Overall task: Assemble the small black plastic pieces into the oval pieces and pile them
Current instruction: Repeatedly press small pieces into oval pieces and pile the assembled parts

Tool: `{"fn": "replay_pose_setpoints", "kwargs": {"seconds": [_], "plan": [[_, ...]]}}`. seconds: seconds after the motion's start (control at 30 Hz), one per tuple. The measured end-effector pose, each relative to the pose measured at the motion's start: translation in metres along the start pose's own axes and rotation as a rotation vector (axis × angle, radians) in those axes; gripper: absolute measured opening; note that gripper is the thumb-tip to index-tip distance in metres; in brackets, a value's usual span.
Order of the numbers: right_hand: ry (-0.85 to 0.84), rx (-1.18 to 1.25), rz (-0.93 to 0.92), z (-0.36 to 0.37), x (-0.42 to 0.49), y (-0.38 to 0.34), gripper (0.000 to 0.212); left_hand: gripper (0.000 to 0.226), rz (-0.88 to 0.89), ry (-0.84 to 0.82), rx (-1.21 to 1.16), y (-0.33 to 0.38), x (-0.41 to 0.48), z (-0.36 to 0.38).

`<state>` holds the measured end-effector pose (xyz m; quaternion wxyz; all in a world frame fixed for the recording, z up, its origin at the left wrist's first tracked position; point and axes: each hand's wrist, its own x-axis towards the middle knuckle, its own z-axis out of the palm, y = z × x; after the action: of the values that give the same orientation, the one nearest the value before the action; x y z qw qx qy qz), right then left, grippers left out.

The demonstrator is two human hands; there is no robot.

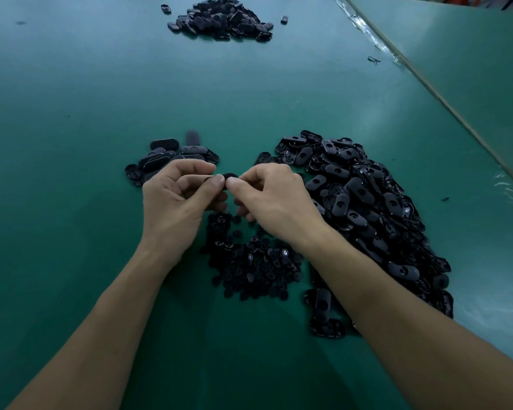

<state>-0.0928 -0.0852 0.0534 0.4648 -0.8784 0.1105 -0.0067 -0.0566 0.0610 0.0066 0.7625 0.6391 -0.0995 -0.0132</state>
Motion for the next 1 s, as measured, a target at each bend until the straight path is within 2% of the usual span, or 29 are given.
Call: {"fn": "replay_pose_setpoints", "kwargs": {"seconds": [0.07,0.17,0.47,0.7,1.0], "plan": [[-0.045,0.117,0.027,-0.001,0.002,0.004,0.021,0.012,-0.007,-0.003,-0.023,0.000,0.000,0.000],[-0.069,0.202,-0.037,-0.003,0.005,0.007,0.012,0.012,-0.006,-0.032,-0.020,-0.001,-0.001,0.002],[-0.150,0.101,-0.132,-0.019,0.012,0.005,0.009,0.014,-0.025,-0.104,-0.012,-0.005,0.000,0.000],[-0.121,-0.016,-0.177,-0.020,0.010,0.003,0.015,0.012,-0.036,-0.145,-0.022,-0.006,0.000,0.000],[-0.067,-0.068,-0.160,-0.018,0.006,-0.002,0.010,0.016,-0.053,-0.162,-0.015,-0.004,0.001,-0.001]]}}
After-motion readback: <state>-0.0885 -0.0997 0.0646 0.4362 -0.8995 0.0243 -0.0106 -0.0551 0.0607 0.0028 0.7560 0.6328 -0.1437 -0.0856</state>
